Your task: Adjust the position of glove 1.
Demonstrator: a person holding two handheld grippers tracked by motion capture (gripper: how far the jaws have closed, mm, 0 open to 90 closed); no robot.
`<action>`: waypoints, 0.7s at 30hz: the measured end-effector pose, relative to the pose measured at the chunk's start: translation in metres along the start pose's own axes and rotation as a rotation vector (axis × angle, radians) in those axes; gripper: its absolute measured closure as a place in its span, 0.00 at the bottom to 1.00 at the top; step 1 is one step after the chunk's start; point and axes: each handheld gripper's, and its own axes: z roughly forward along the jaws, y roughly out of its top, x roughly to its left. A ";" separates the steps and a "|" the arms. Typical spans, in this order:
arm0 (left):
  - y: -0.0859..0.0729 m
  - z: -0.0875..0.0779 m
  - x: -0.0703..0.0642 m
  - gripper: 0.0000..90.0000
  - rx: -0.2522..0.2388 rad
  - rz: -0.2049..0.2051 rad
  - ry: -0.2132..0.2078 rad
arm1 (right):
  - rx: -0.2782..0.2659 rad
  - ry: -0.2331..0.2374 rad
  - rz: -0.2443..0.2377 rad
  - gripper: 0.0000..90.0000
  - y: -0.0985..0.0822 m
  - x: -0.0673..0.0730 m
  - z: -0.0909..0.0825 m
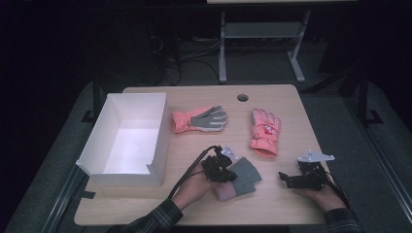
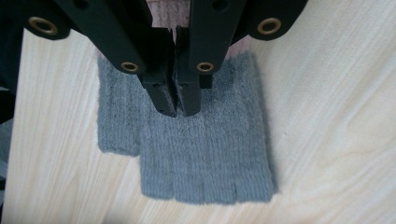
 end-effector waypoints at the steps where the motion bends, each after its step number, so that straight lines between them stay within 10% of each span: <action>1: -0.001 0.001 0.000 0.96 0.005 0.000 -0.002 | 0.000 0.000 0.000 0.09 0.000 0.000 0.000; 14: -0.001 -0.001 0.009 0.27 -0.048 0.012 0.006 | 0.000 0.000 0.000 0.09 0.000 0.000 0.000; 21: -0.003 0.014 0.011 0.17 -0.020 0.012 0.001 | 0.000 0.000 0.000 0.09 0.000 0.000 0.000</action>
